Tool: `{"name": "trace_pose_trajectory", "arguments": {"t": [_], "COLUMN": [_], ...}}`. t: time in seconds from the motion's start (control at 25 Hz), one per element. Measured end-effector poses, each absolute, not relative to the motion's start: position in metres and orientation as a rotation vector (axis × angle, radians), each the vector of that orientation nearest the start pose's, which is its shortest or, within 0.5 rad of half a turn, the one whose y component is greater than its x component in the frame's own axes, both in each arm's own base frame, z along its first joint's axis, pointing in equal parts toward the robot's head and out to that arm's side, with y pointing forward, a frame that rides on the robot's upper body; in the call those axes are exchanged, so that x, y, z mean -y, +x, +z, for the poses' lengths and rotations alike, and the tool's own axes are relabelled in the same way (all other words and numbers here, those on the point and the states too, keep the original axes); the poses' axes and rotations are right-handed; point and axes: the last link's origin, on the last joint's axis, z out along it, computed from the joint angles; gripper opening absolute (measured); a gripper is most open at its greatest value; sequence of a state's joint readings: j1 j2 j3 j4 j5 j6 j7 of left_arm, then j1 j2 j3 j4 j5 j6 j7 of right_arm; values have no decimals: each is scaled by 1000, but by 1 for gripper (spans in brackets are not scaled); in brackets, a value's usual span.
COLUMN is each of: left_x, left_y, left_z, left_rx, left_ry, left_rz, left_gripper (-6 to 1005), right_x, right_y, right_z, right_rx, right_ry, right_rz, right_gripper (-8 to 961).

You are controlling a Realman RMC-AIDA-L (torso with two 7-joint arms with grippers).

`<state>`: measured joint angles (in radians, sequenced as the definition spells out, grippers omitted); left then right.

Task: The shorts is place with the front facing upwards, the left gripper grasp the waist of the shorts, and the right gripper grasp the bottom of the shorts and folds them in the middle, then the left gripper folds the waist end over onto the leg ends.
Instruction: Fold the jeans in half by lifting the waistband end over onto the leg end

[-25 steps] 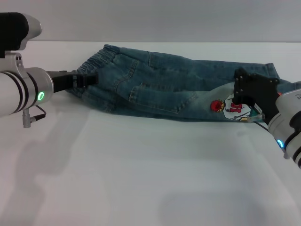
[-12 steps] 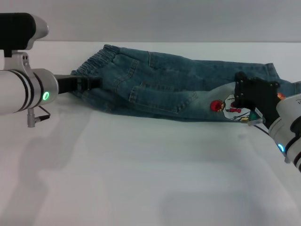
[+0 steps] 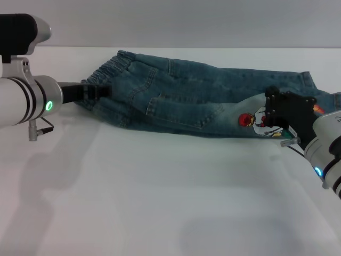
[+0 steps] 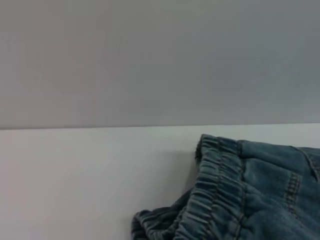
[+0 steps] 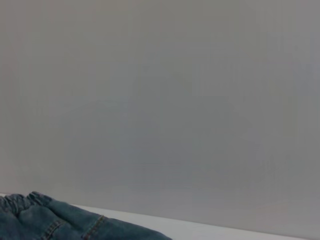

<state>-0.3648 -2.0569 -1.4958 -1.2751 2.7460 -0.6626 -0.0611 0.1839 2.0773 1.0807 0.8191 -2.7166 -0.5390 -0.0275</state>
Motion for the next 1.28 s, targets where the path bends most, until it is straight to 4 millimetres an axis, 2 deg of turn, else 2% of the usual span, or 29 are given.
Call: {"name": "trace_pose_trajectory", "arguments": {"t": [0.52, 1.28], "left_x": [-402, -407], "left_y": [-234, -241], "left_z": [-18, -14], "left_rx": [1154, 1177], "left_ry": [-1922, -1891], "left_rz": [-103, -104], "left_gripper": [849, 849], "right_x": [-325, -329], "right_y": [271, 271], "right_z": [-66, -65], "right_rx": [-631, -625], "right_ry": [-1861, -1863], "right_rz": [555, 553], "right_gripper": [0, -1]}}
